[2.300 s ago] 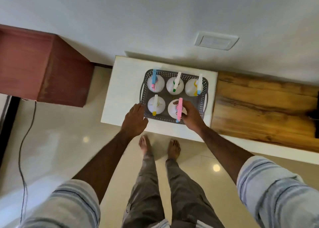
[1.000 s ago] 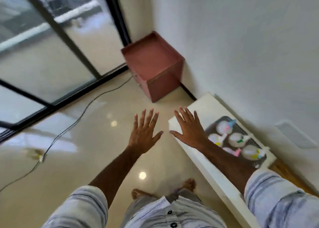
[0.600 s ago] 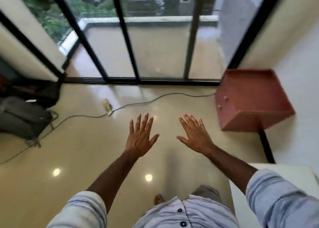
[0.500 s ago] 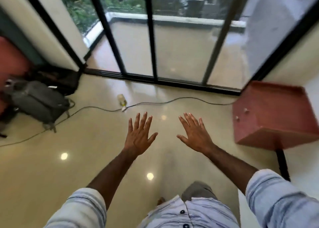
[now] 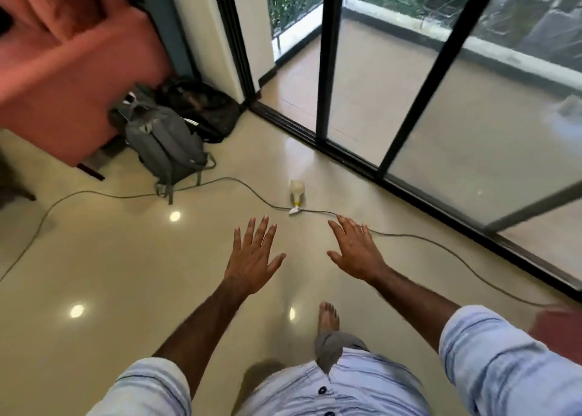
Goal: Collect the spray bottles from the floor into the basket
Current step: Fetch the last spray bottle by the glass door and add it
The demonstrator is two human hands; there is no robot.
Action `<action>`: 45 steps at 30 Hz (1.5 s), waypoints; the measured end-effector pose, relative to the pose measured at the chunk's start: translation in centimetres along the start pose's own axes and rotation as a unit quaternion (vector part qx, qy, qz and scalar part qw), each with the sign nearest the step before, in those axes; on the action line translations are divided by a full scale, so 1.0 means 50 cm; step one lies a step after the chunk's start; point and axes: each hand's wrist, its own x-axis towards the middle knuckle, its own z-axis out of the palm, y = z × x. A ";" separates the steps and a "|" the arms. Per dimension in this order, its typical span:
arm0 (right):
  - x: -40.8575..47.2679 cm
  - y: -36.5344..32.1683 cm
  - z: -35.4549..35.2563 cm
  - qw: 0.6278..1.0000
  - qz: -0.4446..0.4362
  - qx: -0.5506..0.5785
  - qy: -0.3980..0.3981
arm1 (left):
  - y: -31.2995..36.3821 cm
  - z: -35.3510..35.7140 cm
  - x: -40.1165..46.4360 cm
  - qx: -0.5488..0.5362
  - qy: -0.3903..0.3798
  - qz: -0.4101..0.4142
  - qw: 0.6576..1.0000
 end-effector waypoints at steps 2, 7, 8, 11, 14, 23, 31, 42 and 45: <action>0.078 0.004 -0.028 1.000 -0.015 -0.003 -0.017 | -0.024 -0.027 0.071 -0.007 -0.004 -0.012 1.000; 0.271 0.022 -0.083 0.999 -0.012 -0.001 -0.051 | -0.086 -0.076 0.254 -0.025 -0.002 -0.019 1.000; 0.313 0.027 -0.087 0.998 -0.007 0.002 -0.058 | -0.102 -0.076 0.298 -0.028 -0.007 -0.019 0.999; 0.439 0.036 -0.077 0.997 0.016 0.021 -0.071 | -0.152 -0.055 0.433 -0.041 -0.024 -0.002 0.999; 0.572 0.049 -0.037 0.991 0.067 0.052 -0.099 | -0.208 0.001 0.589 -0.060 -0.063 0.027 0.996; 0.939 0.109 0.205 0.953 0.198 0.190 -0.131 | -0.333 0.267 0.997 -0.092 -0.152 0.068 0.982; 1.275 0.249 0.560 0.900 0.274 0.283 -0.185 | -0.317 0.626 1.227 -0.394 -0.226 -0.083 0.887; 1.471 0.393 0.881 0.764 0.345 0.522 -0.160 | -0.229 0.958 1.454 -0.637 -0.204 -0.244 0.702; 1.472 0.376 0.851 0.694 0.349 0.612 -0.151 | -0.213 0.911 1.471 -0.654 -0.201 -0.247 0.686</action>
